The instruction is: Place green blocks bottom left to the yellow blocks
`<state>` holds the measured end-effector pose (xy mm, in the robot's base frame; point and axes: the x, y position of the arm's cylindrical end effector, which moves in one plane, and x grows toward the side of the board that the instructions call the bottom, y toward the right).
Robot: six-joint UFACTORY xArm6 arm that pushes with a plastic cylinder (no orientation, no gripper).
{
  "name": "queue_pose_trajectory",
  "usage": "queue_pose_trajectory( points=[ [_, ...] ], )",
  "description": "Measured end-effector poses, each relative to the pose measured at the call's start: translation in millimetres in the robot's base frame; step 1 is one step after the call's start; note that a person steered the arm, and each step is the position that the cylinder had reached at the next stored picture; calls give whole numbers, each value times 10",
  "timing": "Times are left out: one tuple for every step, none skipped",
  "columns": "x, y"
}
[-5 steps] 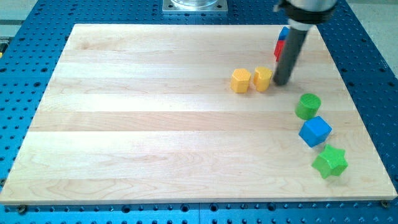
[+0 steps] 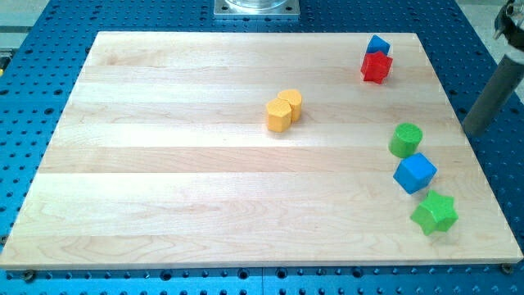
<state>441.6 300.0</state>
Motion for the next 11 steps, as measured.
queue_pose_trajectory(
  points=[
    [10,-804],
    [-11,-1439],
    [-102,-947],
    [346,-1196],
    [600,-1735],
    [630,-2637],
    [1190,-2182],
    [1735,-1281],
    [1732,-497],
    [1418,-489],
    [1348,-1524]
  ],
)
